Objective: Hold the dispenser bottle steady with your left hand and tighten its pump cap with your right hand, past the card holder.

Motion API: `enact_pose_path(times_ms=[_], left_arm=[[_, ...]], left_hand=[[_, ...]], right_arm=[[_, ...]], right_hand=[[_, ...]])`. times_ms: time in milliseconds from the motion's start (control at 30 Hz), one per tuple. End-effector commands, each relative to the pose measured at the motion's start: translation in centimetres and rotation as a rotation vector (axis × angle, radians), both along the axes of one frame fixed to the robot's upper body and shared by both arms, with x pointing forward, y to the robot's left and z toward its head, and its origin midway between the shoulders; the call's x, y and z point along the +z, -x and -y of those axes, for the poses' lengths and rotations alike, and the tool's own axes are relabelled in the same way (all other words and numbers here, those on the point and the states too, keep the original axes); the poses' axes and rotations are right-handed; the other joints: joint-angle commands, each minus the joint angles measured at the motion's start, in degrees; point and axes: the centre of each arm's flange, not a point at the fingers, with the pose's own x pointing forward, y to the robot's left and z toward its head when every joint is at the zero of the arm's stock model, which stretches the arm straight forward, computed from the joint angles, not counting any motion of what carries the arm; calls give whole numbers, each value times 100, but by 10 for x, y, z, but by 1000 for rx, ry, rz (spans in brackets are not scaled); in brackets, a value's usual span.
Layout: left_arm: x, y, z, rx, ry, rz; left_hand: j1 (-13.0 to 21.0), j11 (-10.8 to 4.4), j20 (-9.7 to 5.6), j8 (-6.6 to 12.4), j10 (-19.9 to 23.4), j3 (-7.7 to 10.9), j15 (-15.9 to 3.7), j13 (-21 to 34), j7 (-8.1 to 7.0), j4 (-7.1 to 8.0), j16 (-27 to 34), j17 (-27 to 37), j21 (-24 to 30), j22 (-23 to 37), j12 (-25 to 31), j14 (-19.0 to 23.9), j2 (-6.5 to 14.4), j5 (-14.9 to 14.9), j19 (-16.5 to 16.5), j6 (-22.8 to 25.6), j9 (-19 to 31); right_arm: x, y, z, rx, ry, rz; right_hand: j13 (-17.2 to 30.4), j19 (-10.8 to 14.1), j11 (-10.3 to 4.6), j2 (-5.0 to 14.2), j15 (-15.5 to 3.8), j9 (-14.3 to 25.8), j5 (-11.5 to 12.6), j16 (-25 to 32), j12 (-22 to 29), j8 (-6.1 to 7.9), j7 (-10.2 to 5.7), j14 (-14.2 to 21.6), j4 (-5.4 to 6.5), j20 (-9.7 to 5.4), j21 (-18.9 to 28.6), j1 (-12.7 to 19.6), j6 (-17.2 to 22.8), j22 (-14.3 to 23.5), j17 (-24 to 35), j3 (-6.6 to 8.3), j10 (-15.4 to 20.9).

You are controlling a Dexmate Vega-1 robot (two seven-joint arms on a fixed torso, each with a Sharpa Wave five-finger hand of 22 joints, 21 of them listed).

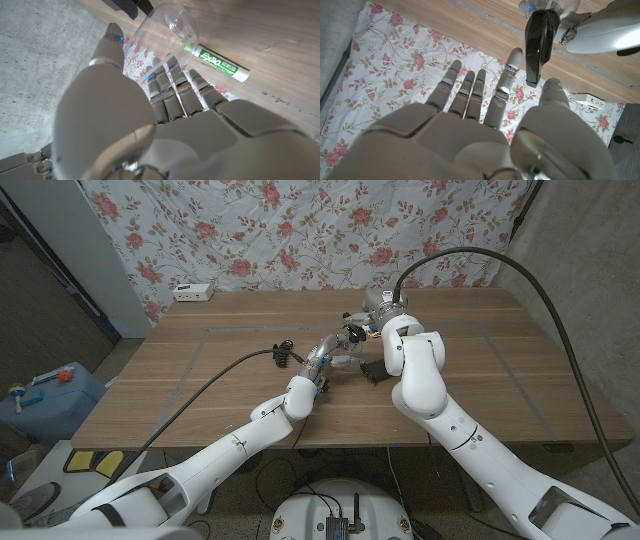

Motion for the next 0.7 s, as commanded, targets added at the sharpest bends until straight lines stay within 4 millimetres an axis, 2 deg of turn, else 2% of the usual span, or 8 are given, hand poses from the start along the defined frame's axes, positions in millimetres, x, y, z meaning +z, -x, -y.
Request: enact_pose_path(times_ms=[33,300,700], left_arm=[[-2,-1,0,-5,6,-6],[-4,-1,0,-6,10,-10],[-4,-1,1,-9,13,-7]], left_hand=[[-225,6,-473,20,19,436,-351,32,16,406,40,34,5,8,59,32,883,28,-7,870,30],[-208,0,-472,18,15,434,-349,38,26,406,42,35,8,8,61,26,880,29,-2,868,32],[-176,-4,-468,14,16,431,-352,49,34,405,43,40,10,8,67,11,882,31,-1,865,35]], right_arm=[[-2,-5,-10,-40,14,31],[-5,-5,-18,-73,48,51],[-8,-8,-23,-99,59,65]], right_hand=[[5,116,-10,26,-13,3,-30,47,38,59,-23,108,-17,-7,67,45,169,16,19,33,129],[0,213,-54,60,-69,-13,-43,84,45,130,1,226,-35,-29,75,87,431,19,26,51,264],[-6,359,-112,128,-138,-35,-59,135,60,253,-47,399,-107,-98,86,265,867,22,30,125,487]])
